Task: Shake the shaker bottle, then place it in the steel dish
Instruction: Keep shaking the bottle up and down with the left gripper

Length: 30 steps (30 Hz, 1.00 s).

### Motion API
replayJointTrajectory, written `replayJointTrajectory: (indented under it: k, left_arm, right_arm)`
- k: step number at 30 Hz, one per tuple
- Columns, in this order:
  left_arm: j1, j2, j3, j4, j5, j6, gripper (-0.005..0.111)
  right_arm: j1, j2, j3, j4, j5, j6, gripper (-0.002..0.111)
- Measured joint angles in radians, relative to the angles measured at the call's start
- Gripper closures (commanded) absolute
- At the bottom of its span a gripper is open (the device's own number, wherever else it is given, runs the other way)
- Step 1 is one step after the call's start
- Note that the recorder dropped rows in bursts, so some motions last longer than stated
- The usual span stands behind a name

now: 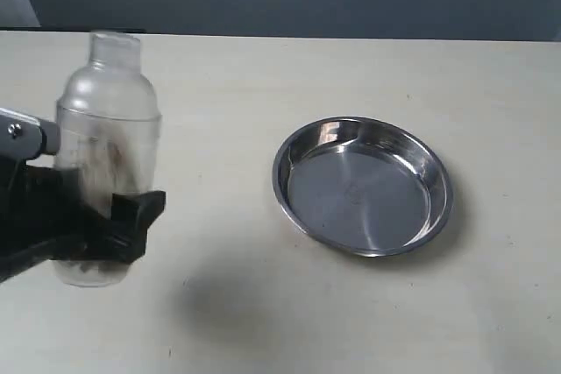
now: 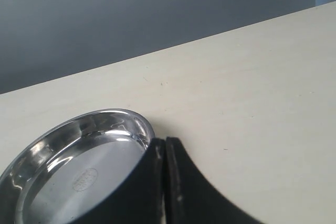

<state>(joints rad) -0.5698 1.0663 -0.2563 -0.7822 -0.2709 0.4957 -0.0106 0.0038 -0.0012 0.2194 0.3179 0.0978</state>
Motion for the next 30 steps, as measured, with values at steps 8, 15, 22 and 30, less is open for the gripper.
replayJointTrajectory:
  k: [8,15,22,30]
  left_arm:
    - [-0.043,-0.2,-0.115,0.248,-0.214,-0.046,0.107]
    - [-0.033,-0.046,0.077,0.306,-0.184,-0.223,0.107]
    - [-0.026,-0.157,-0.098,0.422,-0.389,-0.15,0.107]
    - [0.05,-0.06,-0.074,-0.164,-0.37,0.214,0.107]
  right_arm:
    - [0.0,0.0,0.0,0.0,0.0,0.0,0.109]
    - [0.0,0.0,0.0,0.0,0.0,0.0,0.109]
    - [0.0,0.0,0.0,0.0,0.0,0.0,0.109]
    - [0.0,0.0,0.0,0.0,0.0,0.0,0.109]
